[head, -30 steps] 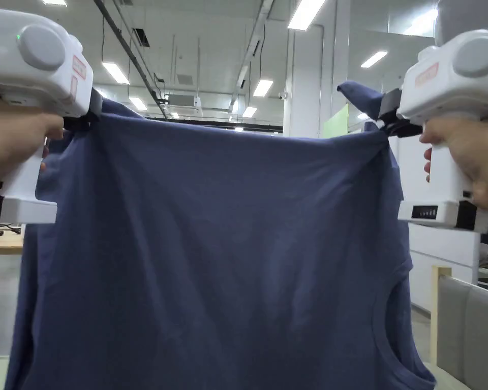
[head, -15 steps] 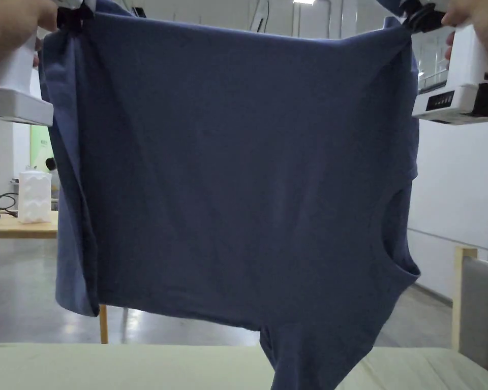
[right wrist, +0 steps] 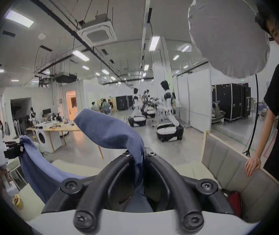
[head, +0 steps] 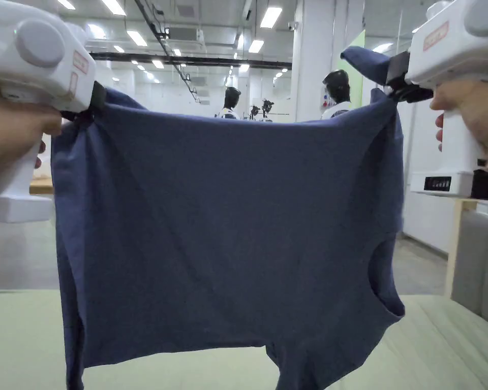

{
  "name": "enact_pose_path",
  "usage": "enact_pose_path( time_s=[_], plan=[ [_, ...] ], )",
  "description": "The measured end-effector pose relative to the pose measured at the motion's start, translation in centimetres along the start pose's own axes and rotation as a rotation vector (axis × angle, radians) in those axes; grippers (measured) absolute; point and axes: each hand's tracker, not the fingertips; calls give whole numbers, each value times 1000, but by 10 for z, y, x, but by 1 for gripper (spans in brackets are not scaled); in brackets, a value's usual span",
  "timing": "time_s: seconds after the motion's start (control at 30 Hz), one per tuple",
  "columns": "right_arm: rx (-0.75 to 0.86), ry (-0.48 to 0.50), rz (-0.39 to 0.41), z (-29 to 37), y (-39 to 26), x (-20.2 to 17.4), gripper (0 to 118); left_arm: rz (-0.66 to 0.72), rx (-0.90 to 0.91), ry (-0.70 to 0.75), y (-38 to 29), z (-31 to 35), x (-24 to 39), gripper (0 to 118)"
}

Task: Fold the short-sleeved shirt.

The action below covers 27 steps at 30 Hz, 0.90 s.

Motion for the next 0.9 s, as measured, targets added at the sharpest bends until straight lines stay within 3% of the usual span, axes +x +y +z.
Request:
enact_pose_path(
  time_s=[0.27, 0.4, 0.53, 0.9],
  plan=[
    [-117, 24, -27, 47, -80, 24, 10, -40, -159, -69, -95, 36, 10, 1],
    [-150, 39, -12, 111, -117, 21, 10, -61, -209, -100, -131, 89, 15, 1],
    [-252, 40, -56, 144, -165, 37, 10, -98, -307, -138, -187, 143, 26, 1],
    [-646, 27, -40, 241, -394, 71, 10, -110, -698, -303, -414, 246, 65, 1]
  ],
)
